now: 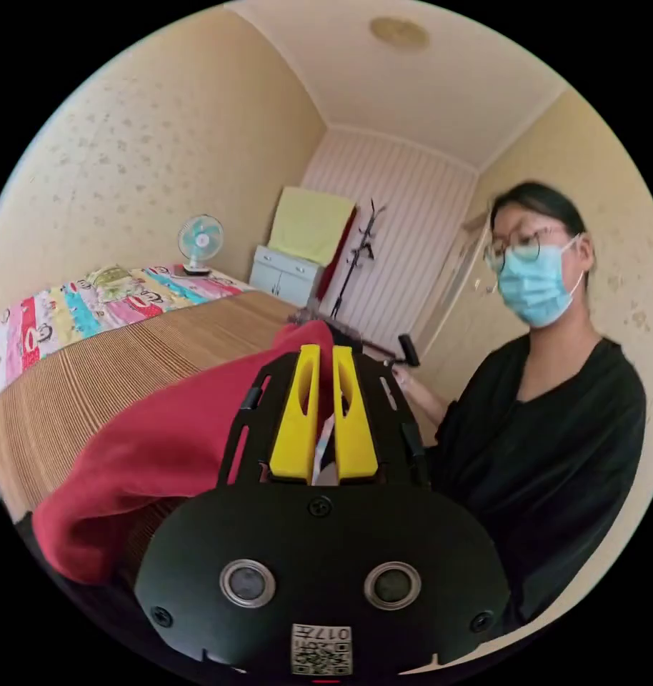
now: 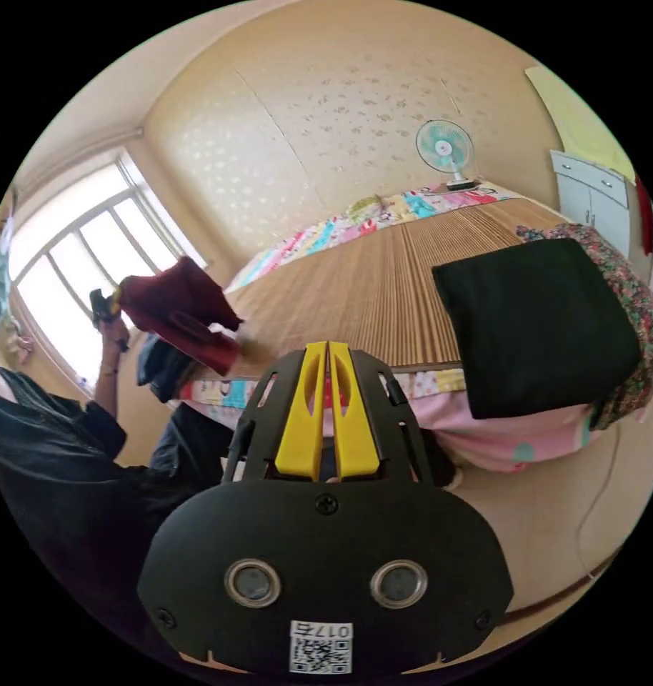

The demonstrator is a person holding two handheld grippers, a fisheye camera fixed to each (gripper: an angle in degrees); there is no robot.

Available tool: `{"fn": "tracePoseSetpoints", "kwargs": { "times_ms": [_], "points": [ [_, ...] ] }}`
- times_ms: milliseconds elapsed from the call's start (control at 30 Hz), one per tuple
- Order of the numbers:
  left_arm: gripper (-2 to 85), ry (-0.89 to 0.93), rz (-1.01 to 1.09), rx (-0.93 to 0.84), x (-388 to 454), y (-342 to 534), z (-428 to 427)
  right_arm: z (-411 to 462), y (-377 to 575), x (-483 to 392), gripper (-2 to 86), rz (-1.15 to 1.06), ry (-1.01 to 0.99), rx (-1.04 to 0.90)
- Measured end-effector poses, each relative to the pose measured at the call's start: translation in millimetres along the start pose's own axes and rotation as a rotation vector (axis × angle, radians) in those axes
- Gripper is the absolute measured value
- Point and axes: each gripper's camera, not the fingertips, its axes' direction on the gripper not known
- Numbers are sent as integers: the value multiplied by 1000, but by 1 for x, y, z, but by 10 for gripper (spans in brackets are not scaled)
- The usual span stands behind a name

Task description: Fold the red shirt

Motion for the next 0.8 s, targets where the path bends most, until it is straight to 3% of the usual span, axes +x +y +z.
{"fn": "tracePoseSetpoints", "kwargs": {
  "times_ms": [133,300,467,600,800],
  "points": [
    [25,-108,-72,-481,10,60,123,-46,5,33,7,34,-175,105],
    [17,100,-364,-830,-10,190,214,0,-15,26,19,16,-174,-130],
    [19,169,-517,-644,-3,249,195,93,-43,-4,66,-2,-263,-345],
    [23,179,-481,-521,0,238,166,163,-58,-25,100,21,-210,-484],
    [29,168,-406,-400,-8,199,123,248,-56,-24,115,192,-313,-688]
  ]
}}
